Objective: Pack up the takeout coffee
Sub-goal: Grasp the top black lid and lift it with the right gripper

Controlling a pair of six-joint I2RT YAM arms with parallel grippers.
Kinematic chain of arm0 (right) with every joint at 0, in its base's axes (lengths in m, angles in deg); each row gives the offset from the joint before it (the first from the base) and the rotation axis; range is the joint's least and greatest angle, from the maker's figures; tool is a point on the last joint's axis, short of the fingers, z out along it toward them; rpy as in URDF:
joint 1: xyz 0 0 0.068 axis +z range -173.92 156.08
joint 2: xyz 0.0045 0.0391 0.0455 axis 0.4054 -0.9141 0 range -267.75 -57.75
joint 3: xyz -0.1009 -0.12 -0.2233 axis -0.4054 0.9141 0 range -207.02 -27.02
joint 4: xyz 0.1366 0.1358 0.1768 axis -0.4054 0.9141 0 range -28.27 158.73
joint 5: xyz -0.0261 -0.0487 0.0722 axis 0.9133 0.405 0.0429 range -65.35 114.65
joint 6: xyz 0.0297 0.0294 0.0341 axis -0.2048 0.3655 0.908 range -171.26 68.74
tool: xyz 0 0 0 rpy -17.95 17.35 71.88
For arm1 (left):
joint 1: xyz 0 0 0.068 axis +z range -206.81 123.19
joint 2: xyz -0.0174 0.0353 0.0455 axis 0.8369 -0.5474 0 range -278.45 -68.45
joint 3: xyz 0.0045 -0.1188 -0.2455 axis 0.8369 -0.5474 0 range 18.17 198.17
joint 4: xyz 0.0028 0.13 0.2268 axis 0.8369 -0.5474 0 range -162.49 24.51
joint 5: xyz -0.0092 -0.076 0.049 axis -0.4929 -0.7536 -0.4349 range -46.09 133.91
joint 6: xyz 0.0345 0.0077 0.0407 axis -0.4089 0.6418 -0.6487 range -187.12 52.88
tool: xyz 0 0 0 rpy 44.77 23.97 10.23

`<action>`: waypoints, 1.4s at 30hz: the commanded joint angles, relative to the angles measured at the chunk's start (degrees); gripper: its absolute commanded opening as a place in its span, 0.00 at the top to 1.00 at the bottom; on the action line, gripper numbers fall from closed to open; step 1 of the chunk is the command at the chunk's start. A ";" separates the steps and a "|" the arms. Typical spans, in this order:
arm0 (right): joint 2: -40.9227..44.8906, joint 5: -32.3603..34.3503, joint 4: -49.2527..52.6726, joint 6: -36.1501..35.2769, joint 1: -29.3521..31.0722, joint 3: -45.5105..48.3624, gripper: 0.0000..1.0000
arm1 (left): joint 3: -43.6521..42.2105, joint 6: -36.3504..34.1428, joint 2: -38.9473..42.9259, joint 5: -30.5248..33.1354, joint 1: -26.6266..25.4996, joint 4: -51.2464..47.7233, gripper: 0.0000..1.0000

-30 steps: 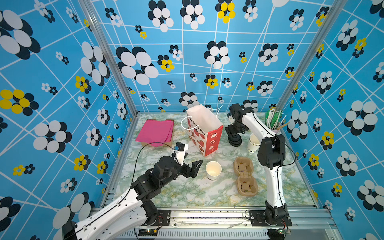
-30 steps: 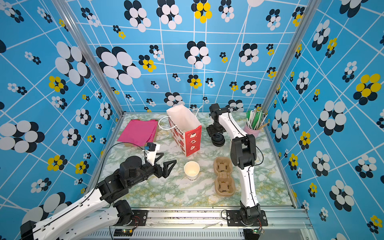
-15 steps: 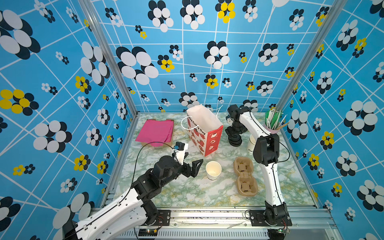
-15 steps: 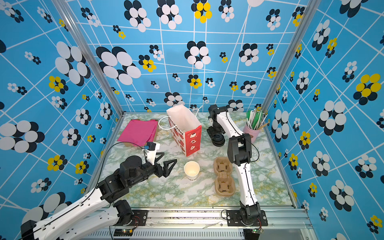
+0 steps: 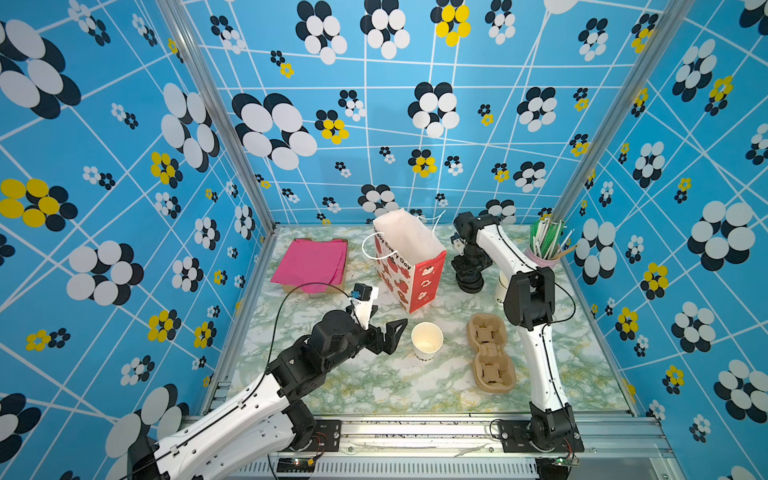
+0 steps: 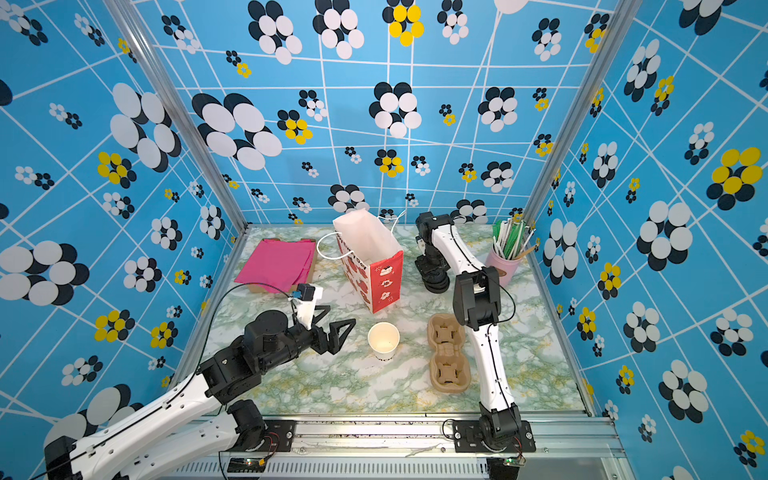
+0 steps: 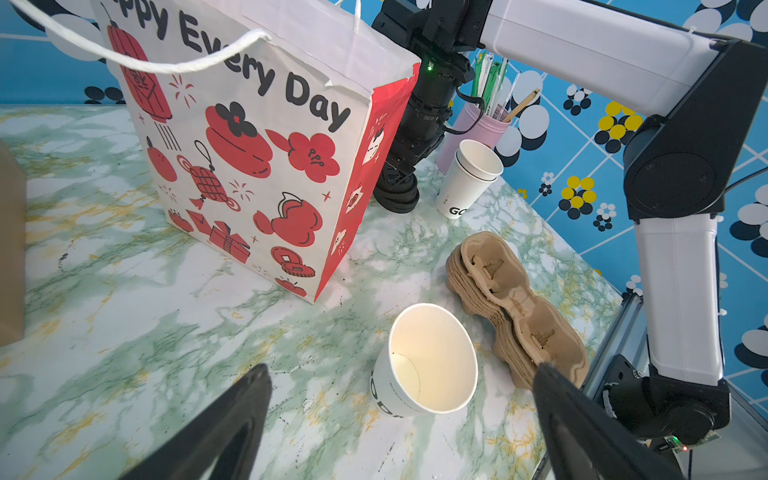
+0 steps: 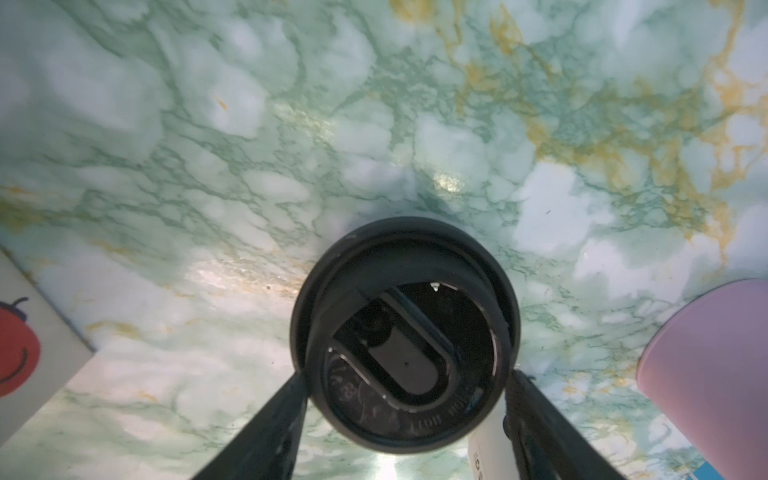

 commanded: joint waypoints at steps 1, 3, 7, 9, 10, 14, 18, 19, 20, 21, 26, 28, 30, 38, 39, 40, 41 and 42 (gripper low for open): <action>-2.14 -0.03 2.29 -0.30 -0.28 -1.08 0.25 | 0.64 0.42 -0.39 -0.66 0.53 1.51 0.01; -2.36 0.11 2.33 -0.35 -0.28 -0.88 0.24 | 0.77 0.36 -0.62 -0.69 0.55 1.53 0.01; -2.29 0.15 1.95 -0.39 -0.30 -0.95 0.23 | 0.89 0.28 -0.97 -0.71 0.52 1.60 0.01; -2.25 -0.06 1.68 -0.52 -0.23 -0.97 0.23 | 0.89 0.25 -1.17 -0.83 0.56 1.76 0.01; -2.29 0.03 1.61 -0.54 -0.28 -0.97 0.22 | 0.89 0.29 -1.25 -0.90 0.54 1.77 0.01; -2.51 -0.33 1.28 -0.52 -0.28 -0.97 0.22 | 0.89 0.27 -1.55 -0.97 0.57 1.96 0.01; -3.00 -0.47 1.32 -0.58 -0.28 -0.97 0.17 | 0.90 0.15 -1.55 -1.05 0.67 2.03 0.01; -3.08 -0.58 1.32 -0.58 -0.28 -0.97 0.17 | 0.94 0.14 -1.59 -1.04 0.68 1.97 0.01; -3.17 -0.82 1.36 -0.56 -0.28 -0.97 0.18 | 0.90 0.11 -1.60 -1.01 0.66 1.97 0.01; -3.22 -0.97 1.32 -0.60 -0.28 -0.97 0.18 | 0.97 0.11 -1.54 -0.92 0.67 1.95 0.01; -3.26 -1.05 1.11 -0.30 -0.28 -0.97 0.24 | 0.90 0.05 -1.59 -0.94 0.66 1.95 0.01; -3.16 -0.99 0.98 -0.30 -0.28 -0.97 0.26 | 0.83 0.17 -1.54 -0.95 0.68 1.95 0.01; -2.97 -1.04 0.90 -0.35 -0.28 -0.99 0.27 | 0.80 0.18 -1.59 -0.94 0.72 1.86 0.01; 0.32 -2.34 -0.31 -0.21 -0.32 -0.97 0.28 | 0.48 0.46 -0.95 -0.79 0.73 1.60 0.01; 1.13 -2.68 -0.51 -0.21 -0.37 -0.97 0.29 | 0.47 0.40 -0.94 -0.70 0.74 1.45 0.01; 2.00 -3.11 -0.75 -0.11 -0.38 -0.97 0.29 | 0.47 0.45 -0.85 -0.70 0.71 1.36 0.01; 2.80 -3.36 -0.93 -0.02 -0.36 -0.97 0.29 | 0.48 0.49 -0.84 -0.68 0.70 1.31 0.01; 3.78 -3.64 -1.17 0.12 -0.33 -0.97 0.29 | 0.47 0.52 -0.75 -0.66 0.75 1.25 0.01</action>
